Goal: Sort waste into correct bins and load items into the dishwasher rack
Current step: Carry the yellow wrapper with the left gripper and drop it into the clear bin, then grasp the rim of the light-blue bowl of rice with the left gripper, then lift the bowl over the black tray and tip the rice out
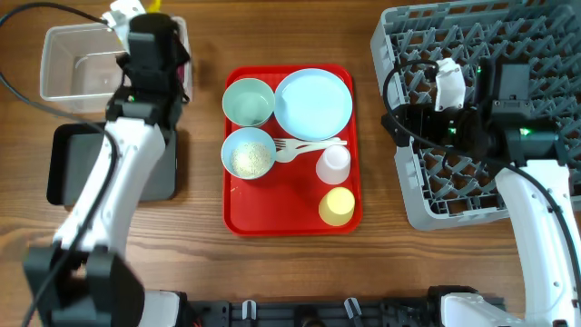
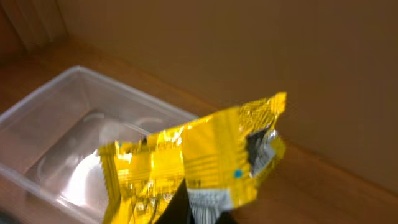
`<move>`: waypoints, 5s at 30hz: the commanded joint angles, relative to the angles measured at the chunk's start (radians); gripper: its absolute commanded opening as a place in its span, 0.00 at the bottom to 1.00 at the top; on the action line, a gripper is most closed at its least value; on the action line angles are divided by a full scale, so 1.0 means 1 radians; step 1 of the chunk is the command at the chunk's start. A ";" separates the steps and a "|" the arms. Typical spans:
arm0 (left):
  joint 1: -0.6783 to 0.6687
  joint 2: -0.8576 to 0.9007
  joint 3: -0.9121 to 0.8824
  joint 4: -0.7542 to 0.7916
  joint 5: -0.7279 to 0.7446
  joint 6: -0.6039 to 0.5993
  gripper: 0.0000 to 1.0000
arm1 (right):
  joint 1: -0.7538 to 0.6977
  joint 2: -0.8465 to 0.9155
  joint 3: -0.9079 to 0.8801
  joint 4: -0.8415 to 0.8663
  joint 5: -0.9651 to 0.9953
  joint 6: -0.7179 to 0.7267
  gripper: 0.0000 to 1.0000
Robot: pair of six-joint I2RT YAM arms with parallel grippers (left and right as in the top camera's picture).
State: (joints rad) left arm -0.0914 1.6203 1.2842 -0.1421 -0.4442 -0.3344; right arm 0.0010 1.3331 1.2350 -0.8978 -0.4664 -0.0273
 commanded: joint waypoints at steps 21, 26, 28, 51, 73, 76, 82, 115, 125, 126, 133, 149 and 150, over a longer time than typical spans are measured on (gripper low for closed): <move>0.082 0.028 0.006 -0.078 0.149 0.042 1.00 | 0.000 0.032 0.017 0.019 0.006 0.027 0.88; 0.032 -0.111 0.006 -0.434 0.431 0.035 1.00 | 0.000 0.032 0.017 0.026 0.006 0.028 0.88; 0.006 -0.130 0.006 -0.546 0.527 0.035 1.00 | 0.000 0.032 0.017 0.031 0.006 0.027 0.88; -0.519 0.190 -0.029 -0.712 0.334 0.091 0.82 | 0.000 0.036 0.016 0.018 0.006 0.027 0.88; -0.519 0.271 -0.029 -0.689 0.334 0.092 0.09 | 0.000 0.036 0.016 0.014 0.006 0.027 0.88; -0.519 0.271 -0.029 -0.689 0.334 0.091 0.04 | 0.000 0.036 0.016 0.014 0.006 0.027 0.88; -0.516 0.259 -0.026 -0.704 0.335 0.066 0.04 | 0.000 0.036 0.016 0.014 0.006 0.027 0.88; 0.248 -0.184 0.006 -0.871 0.708 0.170 0.04 | 0.000 0.036 0.016 0.023 0.006 0.027 0.88; 0.497 -0.182 -0.056 -0.859 1.094 0.481 0.04 | 0.000 0.036 0.016 0.023 0.006 0.027 0.88; 0.510 -0.182 -0.067 -0.855 1.118 0.499 0.04 | 0.000 0.036 0.016 0.022 0.006 0.028 0.88; 0.606 -0.182 -0.206 -0.753 1.279 0.567 0.04 | 0.000 0.036 0.016 0.018 0.006 0.027 0.88; 0.733 -0.178 -0.345 -0.563 1.557 0.566 0.04 | 0.000 0.036 0.016 0.013 0.006 0.026 0.88; 0.743 -0.178 -0.345 -0.560 1.576 0.566 0.04 | 0.000 0.036 0.016 0.011 0.006 0.026 0.88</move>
State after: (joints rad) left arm 0.6090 1.4475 0.9451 -0.7166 0.9874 0.2070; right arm 0.0010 1.3579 1.2354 -0.8822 -0.4664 -0.0044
